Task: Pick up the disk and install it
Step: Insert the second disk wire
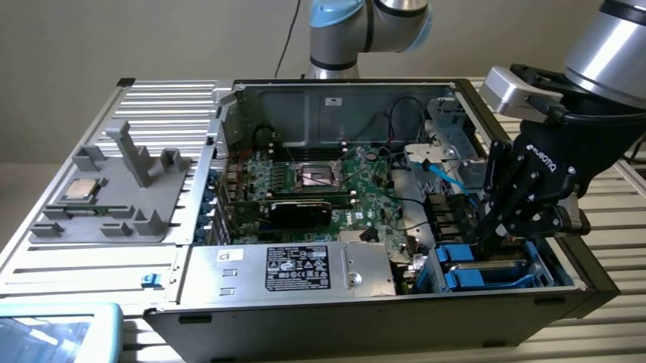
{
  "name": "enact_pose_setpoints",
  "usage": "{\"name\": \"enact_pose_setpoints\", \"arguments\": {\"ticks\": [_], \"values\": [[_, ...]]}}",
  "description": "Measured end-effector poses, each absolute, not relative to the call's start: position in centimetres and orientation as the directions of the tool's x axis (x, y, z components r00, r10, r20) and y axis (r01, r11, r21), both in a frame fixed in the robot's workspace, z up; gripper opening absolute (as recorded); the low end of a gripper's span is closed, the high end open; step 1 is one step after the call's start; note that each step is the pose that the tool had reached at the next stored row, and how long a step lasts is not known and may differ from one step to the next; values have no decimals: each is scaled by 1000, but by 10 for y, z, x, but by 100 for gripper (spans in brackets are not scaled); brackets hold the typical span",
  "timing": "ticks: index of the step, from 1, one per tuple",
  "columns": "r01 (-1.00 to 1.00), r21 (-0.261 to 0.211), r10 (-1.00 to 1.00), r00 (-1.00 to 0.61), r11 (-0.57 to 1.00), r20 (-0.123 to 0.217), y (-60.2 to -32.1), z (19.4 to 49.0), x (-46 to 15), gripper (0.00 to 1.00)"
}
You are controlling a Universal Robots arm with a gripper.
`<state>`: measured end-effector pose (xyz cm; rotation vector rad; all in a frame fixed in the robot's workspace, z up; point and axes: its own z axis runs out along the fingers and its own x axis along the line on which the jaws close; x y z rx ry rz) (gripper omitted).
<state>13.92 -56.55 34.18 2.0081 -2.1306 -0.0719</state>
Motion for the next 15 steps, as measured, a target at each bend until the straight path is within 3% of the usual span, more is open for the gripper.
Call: {"name": "enact_pose_setpoints", "arguments": {"ticks": [15], "values": [[-982,178,-992,-48,69,120,-566,338,139,15]]}}
